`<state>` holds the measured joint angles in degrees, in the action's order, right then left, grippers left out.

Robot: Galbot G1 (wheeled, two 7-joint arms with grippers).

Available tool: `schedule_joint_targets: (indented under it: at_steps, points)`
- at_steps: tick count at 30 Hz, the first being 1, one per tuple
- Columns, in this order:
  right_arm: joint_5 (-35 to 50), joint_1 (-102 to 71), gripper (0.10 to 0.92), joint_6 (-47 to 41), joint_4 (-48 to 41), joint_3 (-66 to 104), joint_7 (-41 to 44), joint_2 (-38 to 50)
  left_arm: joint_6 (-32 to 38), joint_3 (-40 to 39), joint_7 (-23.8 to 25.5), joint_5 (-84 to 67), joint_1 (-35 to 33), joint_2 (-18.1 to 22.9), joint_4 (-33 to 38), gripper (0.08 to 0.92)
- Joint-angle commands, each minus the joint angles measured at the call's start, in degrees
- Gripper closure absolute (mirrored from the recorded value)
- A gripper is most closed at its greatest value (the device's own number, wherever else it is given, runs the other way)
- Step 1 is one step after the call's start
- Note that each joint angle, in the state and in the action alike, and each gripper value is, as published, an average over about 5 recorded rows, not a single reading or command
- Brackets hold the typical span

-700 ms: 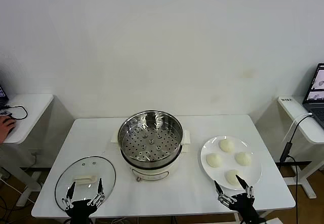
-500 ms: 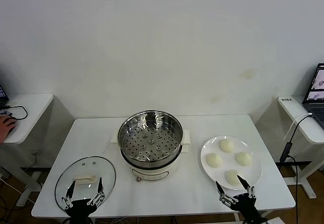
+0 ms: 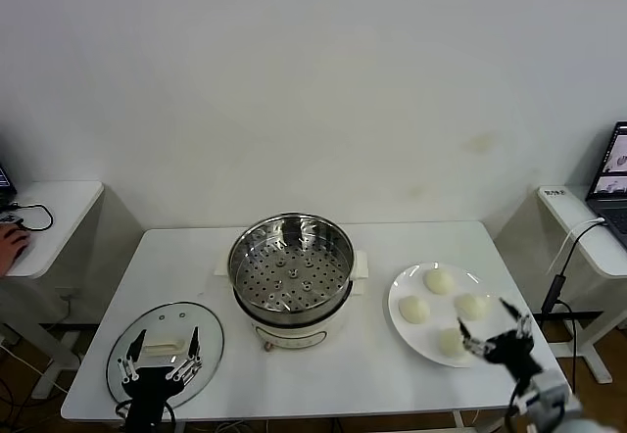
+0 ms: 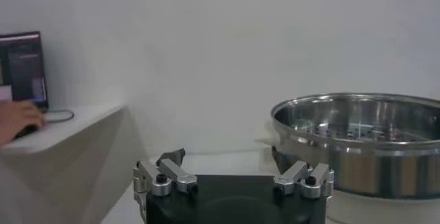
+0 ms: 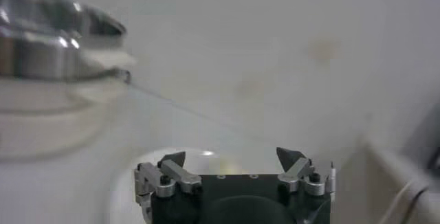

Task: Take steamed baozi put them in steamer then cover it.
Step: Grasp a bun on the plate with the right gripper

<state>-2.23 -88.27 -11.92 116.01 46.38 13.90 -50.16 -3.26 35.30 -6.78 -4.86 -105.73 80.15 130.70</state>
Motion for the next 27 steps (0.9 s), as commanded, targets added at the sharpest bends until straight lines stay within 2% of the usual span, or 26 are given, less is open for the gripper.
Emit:
schedule_joint_targets:
  at_steps: [1, 6, 11, 18, 23, 27]
  points:
    - [-9.6, 9.9, 0.202, -2.7, -5.7, 2.3, 7.9, 13.1, 0.3, 1.0, 3.0, 2.1, 1.0, 0.1, 0.2, 0.177]
    - [-14.4, 23.4, 0.203, 2.0, -15.8, -6.6, 18.4, 23.4, 1.0, 0.6, 2.9, 3.0, 1.3, 0.8, 0.1, 0.177]
    - [-14.8, 44.6, 0.203, 4.8, -25.3, -26.3, 29.7, 27.3, 1.9, 1.0, 2.5, 3.2, 1.4, 1.0, 0.0, 0.177]
    - [-10.7, 76.0, 0.202, 8.5, -37.8, -61.9, 44.5, 24.5, 2.1, 1.9, 2.4, 3.2, 1.8, 1.3, -0.4, 0.177]
    - [-7.9, 85.0, 0.203, 8.7, -43.6, -75.3, 51.9, 20.8, 2.1, 2.4, 2.4, 3.2, 2.4, 1.5, -1.0, 0.177]
    - [-6.7, 86.6, 0.203, 8.6, -47.0, -81.0, 52.1, 17.2, 2.1, 2.6, 2.4, 3.3, 3.0, 1.6, -1.6, 0.177]
